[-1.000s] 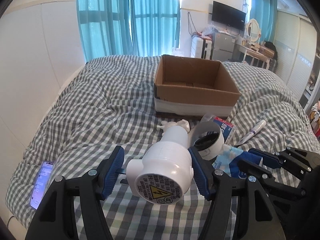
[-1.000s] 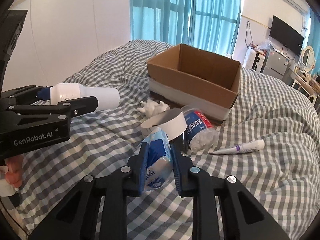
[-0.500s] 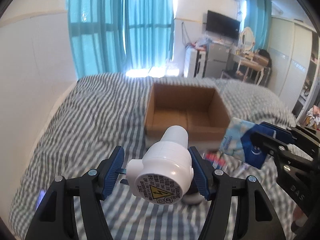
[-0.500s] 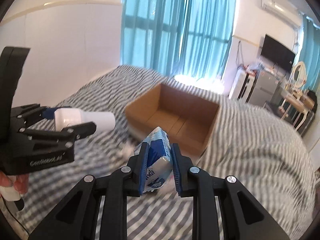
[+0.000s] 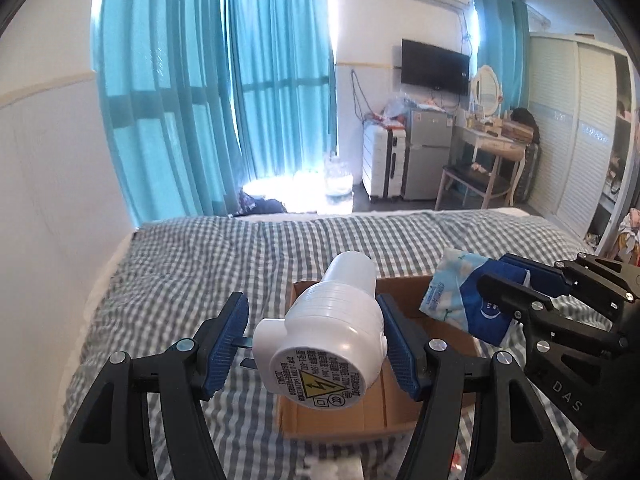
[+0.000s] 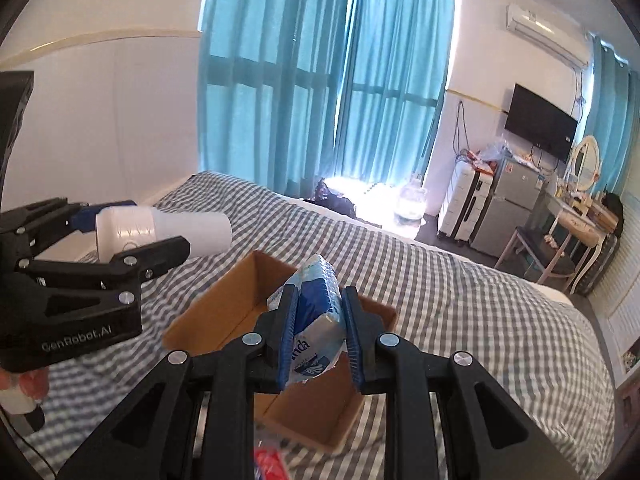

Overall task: Organize objects
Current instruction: 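Carry both items over the box and open both tools to drop them, then grasp the white tape roll with left tool while right tool grasps swab jar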

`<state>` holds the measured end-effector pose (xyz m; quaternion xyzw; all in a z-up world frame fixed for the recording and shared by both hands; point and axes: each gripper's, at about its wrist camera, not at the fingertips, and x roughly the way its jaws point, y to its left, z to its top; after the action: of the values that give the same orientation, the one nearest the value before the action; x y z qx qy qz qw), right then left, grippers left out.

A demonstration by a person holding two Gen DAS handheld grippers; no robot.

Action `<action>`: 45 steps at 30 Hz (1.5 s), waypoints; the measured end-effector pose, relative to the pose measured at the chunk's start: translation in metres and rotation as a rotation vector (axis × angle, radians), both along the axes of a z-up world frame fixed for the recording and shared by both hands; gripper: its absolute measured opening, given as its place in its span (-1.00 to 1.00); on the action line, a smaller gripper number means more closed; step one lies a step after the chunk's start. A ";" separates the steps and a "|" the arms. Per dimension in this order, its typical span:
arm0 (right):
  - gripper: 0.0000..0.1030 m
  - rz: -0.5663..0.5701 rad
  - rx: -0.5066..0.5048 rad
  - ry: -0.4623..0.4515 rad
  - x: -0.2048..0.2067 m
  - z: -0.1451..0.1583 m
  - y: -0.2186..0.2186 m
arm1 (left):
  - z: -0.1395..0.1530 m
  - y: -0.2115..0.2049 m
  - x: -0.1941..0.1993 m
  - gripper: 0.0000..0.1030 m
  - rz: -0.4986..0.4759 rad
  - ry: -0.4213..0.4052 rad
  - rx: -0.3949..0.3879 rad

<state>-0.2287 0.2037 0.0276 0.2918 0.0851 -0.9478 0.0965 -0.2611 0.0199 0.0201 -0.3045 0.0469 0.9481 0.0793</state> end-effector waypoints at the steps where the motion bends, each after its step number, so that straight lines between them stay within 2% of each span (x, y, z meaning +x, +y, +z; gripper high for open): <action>1: -0.57 -0.005 -0.005 -0.014 -0.013 -0.006 0.002 | -0.005 0.002 -0.008 0.30 -0.004 -0.010 -0.004; 6: -0.57 -0.024 -0.015 -0.080 -0.055 -0.043 0.010 | -0.050 0.016 -0.046 0.30 -0.033 -0.073 -0.042; 10: -0.57 -0.029 -0.006 -0.126 -0.079 -0.075 0.014 | -0.083 0.024 -0.065 0.30 -0.053 -0.093 -0.102; 14: -0.57 -0.026 0.005 -0.147 -0.089 -0.095 0.016 | -0.107 0.026 -0.076 0.30 -0.080 -0.132 -0.096; 20: -0.57 -0.014 -0.006 -0.172 -0.098 -0.113 0.017 | -0.132 0.033 -0.085 0.30 -0.093 -0.170 -0.121; 25: -0.55 -0.013 -0.020 -0.181 -0.100 -0.117 0.021 | -0.135 0.036 -0.081 0.30 -0.098 -0.174 -0.122; 29: -0.52 -0.022 -0.078 -0.175 -0.091 -0.106 0.029 | -0.131 0.035 -0.076 0.41 -0.106 -0.190 -0.104; 30: -0.52 -0.024 -0.086 -0.171 -0.088 -0.102 0.029 | -0.128 0.036 -0.072 0.58 -0.109 -0.189 -0.102; 31: -0.47 -0.028 -0.093 -0.165 -0.085 -0.096 0.030 | -0.124 0.035 -0.069 0.74 -0.110 -0.185 -0.101; 32: -0.40 -0.033 -0.097 -0.156 -0.081 -0.089 0.030 | -0.119 0.036 -0.065 0.80 -0.108 -0.177 -0.101; 33: -0.16 -0.039 -0.098 -0.144 -0.076 -0.082 0.030 | -0.112 0.035 -0.060 0.87 -0.095 -0.164 -0.102; 34: 0.09 -0.048 -0.099 -0.125 -0.070 -0.072 0.031 | -0.106 0.035 -0.057 0.90 -0.083 -0.159 -0.105; 36: 0.31 -0.058 -0.104 -0.088 -0.058 -0.052 0.033 | -0.092 0.034 -0.045 0.93 -0.059 -0.159 -0.098; 42: 0.55 -0.068 -0.094 0.002 -0.011 0.008 0.039 | -0.043 0.020 -0.009 0.99 0.000 -0.125 -0.027; 45: 0.65 -0.073 -0.108 0.049 0.018 0.035 0.043 | -0.019 0.014 0.011 1.00 0.033 -0.090 -0.017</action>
<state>-0.2109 0.2466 0.0626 0.2658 0.0255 -0.9607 0.0755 -0.2497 0.0334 0.0012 -0.3484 0.0463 0.9341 0.0630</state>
